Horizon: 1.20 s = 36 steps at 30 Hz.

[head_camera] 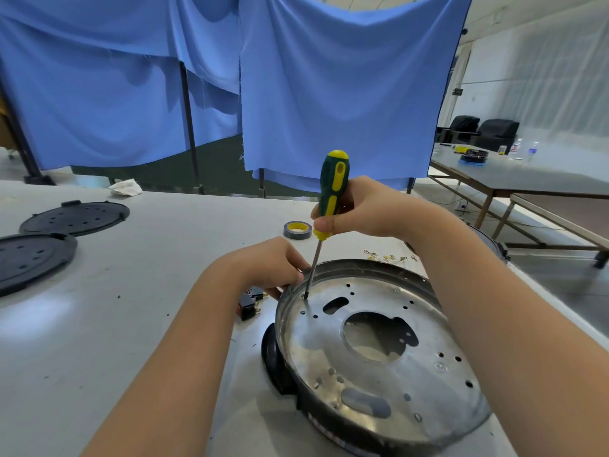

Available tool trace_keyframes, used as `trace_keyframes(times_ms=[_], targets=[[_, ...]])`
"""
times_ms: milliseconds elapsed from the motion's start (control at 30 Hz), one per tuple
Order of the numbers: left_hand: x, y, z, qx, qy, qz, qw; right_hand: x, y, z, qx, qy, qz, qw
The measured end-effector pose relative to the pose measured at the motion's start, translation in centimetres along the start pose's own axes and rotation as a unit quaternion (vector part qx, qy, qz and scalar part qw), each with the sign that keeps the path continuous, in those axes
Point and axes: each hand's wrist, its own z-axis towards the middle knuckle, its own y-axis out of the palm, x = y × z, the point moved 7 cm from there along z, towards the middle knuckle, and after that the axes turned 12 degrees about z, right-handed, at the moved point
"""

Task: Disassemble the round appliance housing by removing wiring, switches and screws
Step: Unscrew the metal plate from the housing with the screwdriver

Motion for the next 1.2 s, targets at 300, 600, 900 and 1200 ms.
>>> trace_keyframes(times_ms=[300,600,900,1200], targets=[[0.1,-0.1,0.0,0.001,-0.001,0.011,1.000,-0.1,-0.1,-0.1,0.021,-0.005,0.005,1.000],[1.6,-1.2,-0.5,0.037,0.083,0.010,0.996,1.3,0.9,-0.6,0.121,-0.069,0.123,0.982],[1.9,-1.5,0.0,0.084,0.142,-0.173,0.971,1.7,1.8,-1.0,0.174,-0.120,0.158,0.965],[2.1,-1.3,0.0,0.094,0.148,-0.139,0.975,2.0,0.7,-1.2,0.265,-0.118,0.157,0.944]])
